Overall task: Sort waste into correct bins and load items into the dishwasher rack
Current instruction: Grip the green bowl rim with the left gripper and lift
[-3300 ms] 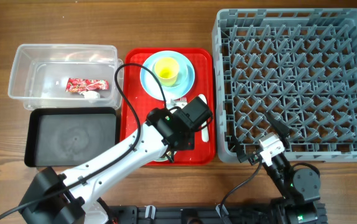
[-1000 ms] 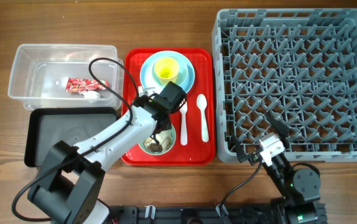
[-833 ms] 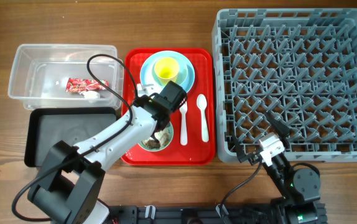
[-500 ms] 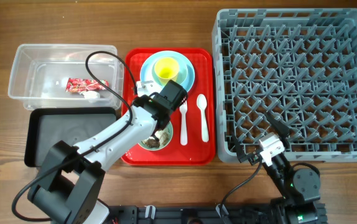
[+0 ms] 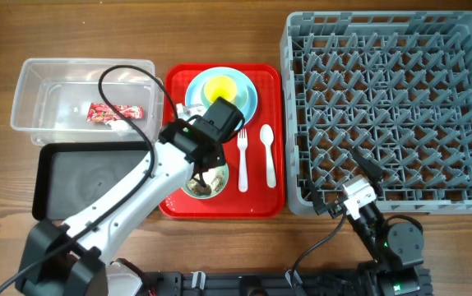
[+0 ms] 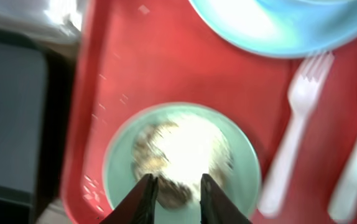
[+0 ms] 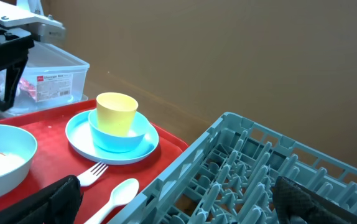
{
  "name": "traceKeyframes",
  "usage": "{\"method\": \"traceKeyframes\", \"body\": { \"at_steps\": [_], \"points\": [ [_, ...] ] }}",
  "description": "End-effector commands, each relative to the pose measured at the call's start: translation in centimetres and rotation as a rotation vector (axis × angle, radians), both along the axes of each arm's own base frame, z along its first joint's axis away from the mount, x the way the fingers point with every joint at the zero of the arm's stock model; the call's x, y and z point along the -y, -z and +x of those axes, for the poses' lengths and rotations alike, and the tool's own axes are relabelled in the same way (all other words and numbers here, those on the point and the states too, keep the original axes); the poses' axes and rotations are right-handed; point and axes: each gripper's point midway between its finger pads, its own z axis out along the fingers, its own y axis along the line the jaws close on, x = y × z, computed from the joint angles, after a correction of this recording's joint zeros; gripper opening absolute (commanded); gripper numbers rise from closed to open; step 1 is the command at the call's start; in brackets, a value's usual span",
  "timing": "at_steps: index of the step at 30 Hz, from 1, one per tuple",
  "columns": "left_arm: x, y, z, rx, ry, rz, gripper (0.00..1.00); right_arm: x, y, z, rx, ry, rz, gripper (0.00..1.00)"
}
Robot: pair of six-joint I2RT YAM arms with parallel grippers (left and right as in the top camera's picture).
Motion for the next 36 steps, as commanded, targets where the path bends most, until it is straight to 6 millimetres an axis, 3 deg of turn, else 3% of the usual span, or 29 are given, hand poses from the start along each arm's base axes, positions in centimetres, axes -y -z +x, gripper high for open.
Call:
{"method": "traceKeyframes", "body": {
  "at_steps": [1,19,28,36],
  "points": [
    [2.0,0.2,-1.5,-0.092,0.027,-0.12,0.25,-0.1,-0.2,-0.1,0.01,-0.006,0.001,1.0],
    [4.5,2.5,-3.6,-0.111,0.122,-0.144,0.24,-0.1,-0.2,-0.1,0.01,-0.006,0.0,1.0],
    [4.4,4.3,-3.8,-0.083,0.166,-0.119,0.18,-0.1,-0.2,-0.1,0.01,-0.006,0.001,0.99],
    [4.6,5.3,-3.6,-0.062,0.284,-0.102,0.19,-0.1,-0.2,-0.1,0.01,-0.006,0.001,1.0]
  ]
}}
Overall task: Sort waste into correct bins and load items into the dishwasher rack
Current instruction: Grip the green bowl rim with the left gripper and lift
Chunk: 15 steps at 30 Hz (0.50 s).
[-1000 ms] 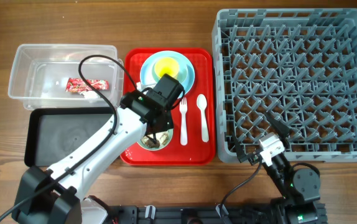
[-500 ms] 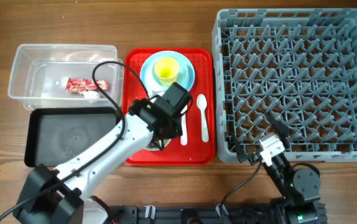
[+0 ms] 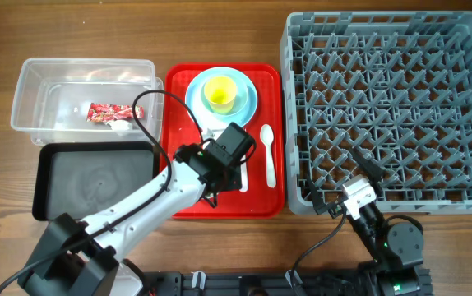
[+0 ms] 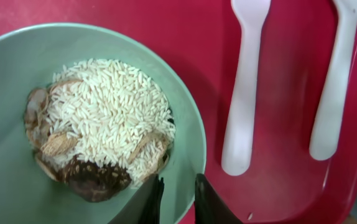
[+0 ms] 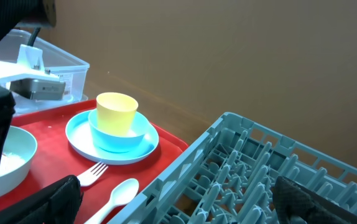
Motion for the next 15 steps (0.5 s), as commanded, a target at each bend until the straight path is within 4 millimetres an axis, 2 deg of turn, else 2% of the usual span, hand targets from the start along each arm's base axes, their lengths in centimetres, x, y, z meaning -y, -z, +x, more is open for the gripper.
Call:
{"method": "traceKeyframes", "body": {
  "at_steps": [1,15],
  "points": [
    [-0.22,0.49,-0.07,0.017,0.099,0.036,0.19,-0.09,-0.18,-0.1,0.01,-0.006,0.001,1.0],
    [0.03,0.49,0.21,0.032,0.119,0.03,0.2,-0.09,-0.18,-0.1,0.01,-0.006,0.0,0.99]
  ]
}}
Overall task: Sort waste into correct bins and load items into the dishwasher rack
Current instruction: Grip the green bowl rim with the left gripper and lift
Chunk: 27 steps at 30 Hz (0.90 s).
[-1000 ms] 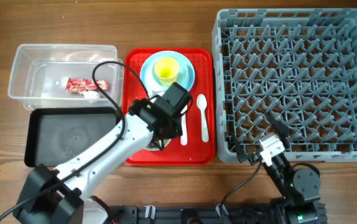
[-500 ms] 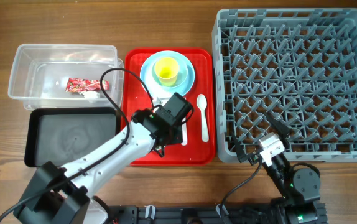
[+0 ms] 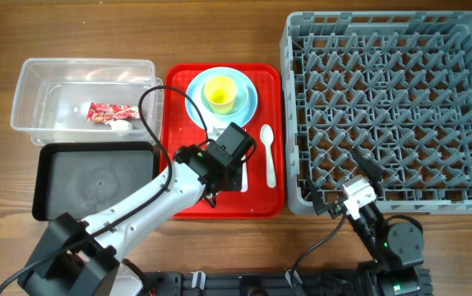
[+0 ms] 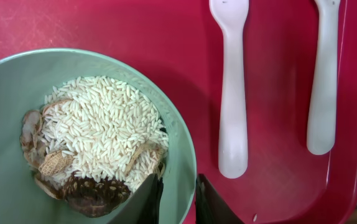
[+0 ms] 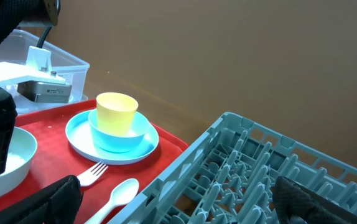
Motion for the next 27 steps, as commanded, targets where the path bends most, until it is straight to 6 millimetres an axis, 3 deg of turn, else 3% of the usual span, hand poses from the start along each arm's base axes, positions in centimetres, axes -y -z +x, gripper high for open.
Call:
{"method": "traceKeyframes", "body": {
  "at_steps": [1,16,22,23,26,27],
  "points": [
    [-0.4,0.6,-0.3,0.001,0.023,0.024,0.2,-0.1,-0.2,-0.1,0.01,-0.007,0.0,1.0],
    [-0.4,1.2,-0.3,0.001,0.023,0.025,0.19,-0.1,-0.2,-0.1,0.01,-0.006,0.0,1.0],
    [-0.7,2.4,-0.6,-0.031,0.023,0.054,0.2,-0.1,-0.2,-0.1,0.01,-0.007,0.0,1.0],
    [-0.8,2.8,-0.6,-0.039,0.023,0.065,0.19,-0.1,-0.2,-0.1,0.01,-0.006,0.0,1.0],
    [-1.5,3.2,-0.3,-0.027,0.014,0.109,0.04,-0.1,-0.2,-0.1,0.01,-0.006,0.001,1.0],
    [-1.9,3.1,0.0,-0.011,0.007,0.131,0.04,-0.1,-0.2,-0.1,0.01,-0.006,0.001,1.0]
  ]
}}
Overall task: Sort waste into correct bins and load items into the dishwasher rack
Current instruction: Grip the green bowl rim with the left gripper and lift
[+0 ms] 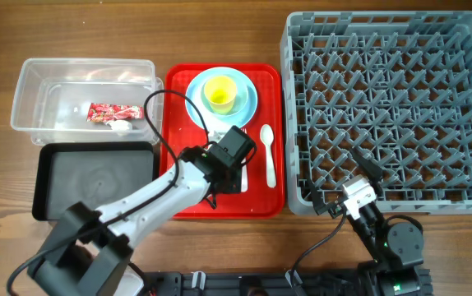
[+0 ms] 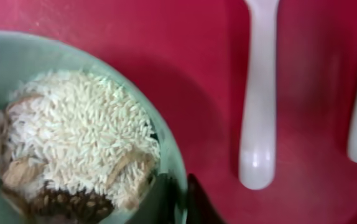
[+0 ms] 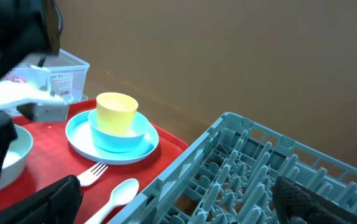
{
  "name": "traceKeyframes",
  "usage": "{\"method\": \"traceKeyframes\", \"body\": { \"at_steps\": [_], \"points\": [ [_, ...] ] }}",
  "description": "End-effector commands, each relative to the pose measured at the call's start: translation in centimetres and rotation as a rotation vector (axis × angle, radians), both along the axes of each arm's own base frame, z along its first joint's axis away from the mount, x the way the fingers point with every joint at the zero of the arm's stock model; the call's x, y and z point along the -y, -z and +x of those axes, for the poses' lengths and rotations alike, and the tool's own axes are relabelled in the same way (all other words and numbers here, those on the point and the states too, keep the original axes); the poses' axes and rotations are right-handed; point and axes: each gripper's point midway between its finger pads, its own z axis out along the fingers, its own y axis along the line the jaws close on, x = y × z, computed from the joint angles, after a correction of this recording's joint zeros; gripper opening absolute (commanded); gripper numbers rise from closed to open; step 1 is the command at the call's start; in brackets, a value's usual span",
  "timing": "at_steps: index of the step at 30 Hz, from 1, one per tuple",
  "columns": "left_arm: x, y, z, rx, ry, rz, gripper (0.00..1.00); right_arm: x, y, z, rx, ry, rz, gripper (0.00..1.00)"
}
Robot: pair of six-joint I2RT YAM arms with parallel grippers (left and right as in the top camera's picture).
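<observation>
A pale green bowl (image 2: 170, 149) of rice and brown scraps (image 2: 85, 130) sits at the front of the red tray (image 1: 265, 197). My left gripper (image 2: 180, 202) is shut on the bowl's right rim, one finger inside and one outside. In the overhead view the left gripper (image 1: 226, 171) covers most of the bowl. A white fork (image 2: 259, 93) and white spoon (image 1: 269, 154) lie to its right. A yellow cup (image 1: 219, 92) stands in a blue bowl on a blue plate (image 1: 248, 103). My right gripper (image 3: 178, 208) rests open beside the grey dishwasher rack (image 1: 392, 107).
A clear bin (image 1: 55, 74) holding a red wrapper (image 1: 113, 113) stands at the left, with a black bin (image 1: 96, 181) in front of it. The rack fills the right half of the table. The left arm's cable loops over the tray's left edge.
My left gripper's jaws have narrowed onto the bowl's right rim, and the wrist camera sits a little closer to the bowl. The right arm has not moved.
My left gripper first hung over the middle of the rice bowl with its jaws a little apart. Then it stood lower at the bowl's right rim, straddling it. Now the jaws pinch that rim. The right arm stayed parked throughout.
</observation>
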Motion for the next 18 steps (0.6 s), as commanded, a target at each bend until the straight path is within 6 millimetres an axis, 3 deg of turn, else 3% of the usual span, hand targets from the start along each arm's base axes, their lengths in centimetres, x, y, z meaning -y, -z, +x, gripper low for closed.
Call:
{"method": "traceKeyframes", "body": {
  "at_steps": [1,6,10,18],
  "points": [
    [-1.6,0.5,0.6,0.04,-0.007,0.092,0.04,-0.1,-0.2,-0.1,0.01,-0.006,0.0,1.0],
    [-2.1,-0.8,1.6,0.114,-0.024,0.113,0.08,-0.1,-0.2,-0.1,0.01,-0.007,0.001,1.0],
    [-2.1,-1.0,1.7,0.12,-0.025,0.111,0.3,-0.1,-0.2,-0.1,0.01,-0.006,0.0,1.0],
    [-2.1,-0.5,1.5,0.102,-0.025,0.115,0.31,-0.1,-0.2,-0.1,0.01,-0.006,0.001,1.0]
  ]
}}
